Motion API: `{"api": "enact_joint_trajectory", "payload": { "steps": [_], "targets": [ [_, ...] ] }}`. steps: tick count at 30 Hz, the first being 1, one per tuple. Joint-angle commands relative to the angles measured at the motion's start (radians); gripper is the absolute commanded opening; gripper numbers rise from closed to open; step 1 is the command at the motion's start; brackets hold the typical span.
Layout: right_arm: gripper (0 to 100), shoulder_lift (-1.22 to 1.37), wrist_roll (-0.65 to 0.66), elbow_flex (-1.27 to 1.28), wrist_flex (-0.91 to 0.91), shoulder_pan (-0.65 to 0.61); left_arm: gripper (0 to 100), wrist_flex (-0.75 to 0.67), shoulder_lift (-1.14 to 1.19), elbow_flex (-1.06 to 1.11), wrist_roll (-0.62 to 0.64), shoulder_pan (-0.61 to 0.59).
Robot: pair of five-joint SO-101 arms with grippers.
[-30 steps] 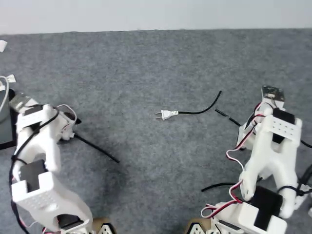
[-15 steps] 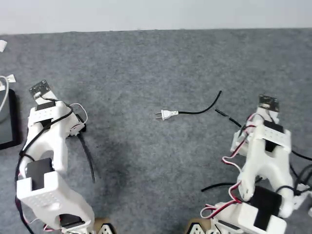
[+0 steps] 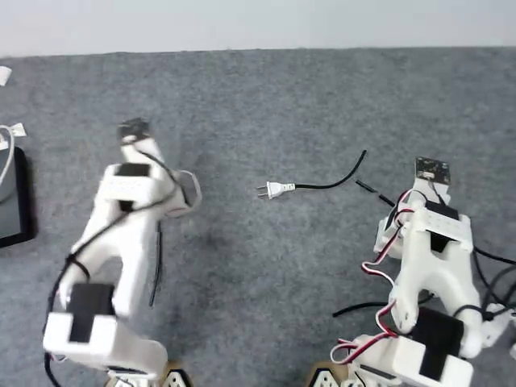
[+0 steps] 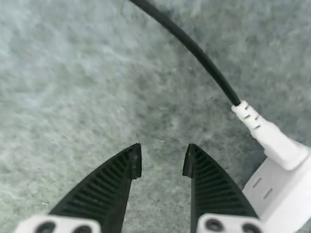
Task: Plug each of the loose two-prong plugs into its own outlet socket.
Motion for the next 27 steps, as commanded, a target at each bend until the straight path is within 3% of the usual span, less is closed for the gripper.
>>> {"api": "enact_joint_trajectory", "payload": {
  "steps": [1,5,8,12,15,18,27],
  "targets": [
    [15.0,-0.033,-0.012,-0.005,-0.012,0.007,1,-0.015,-0.178,0.122,-0.002,0.196],
    [15.0,-0.033,-0.011,-0.005,-0.012,0.012,1,-0.140,-0.269,0.311,-0.005,0.382],
    [15.0,-0.033,-0.009,-0.005,-0.012,0.012,2,-0.210,-0.333,0.384,-0.006,0.425],
    [15.0,-0.033,-0.008,-0.005,-0.012,0.012,6,-0.212,-0.442,0.351,0.002,0.238],
    [15.0,-0.033,-0.008,-0.005,-0.012,0.008,20,-0.218,-0.476,0.320,0.072,0.058],
    [15.0,-0.033,-0.008,-0.005,-0.012,0.007,35,-0.219,-0.446,0.317,0.115,-0.031],
    [15.0,-0.033,0.014,-0.005,-0.005,0.007,32,-0.183,-0.006,0.016,0.129,-0.167]
  ]
}}
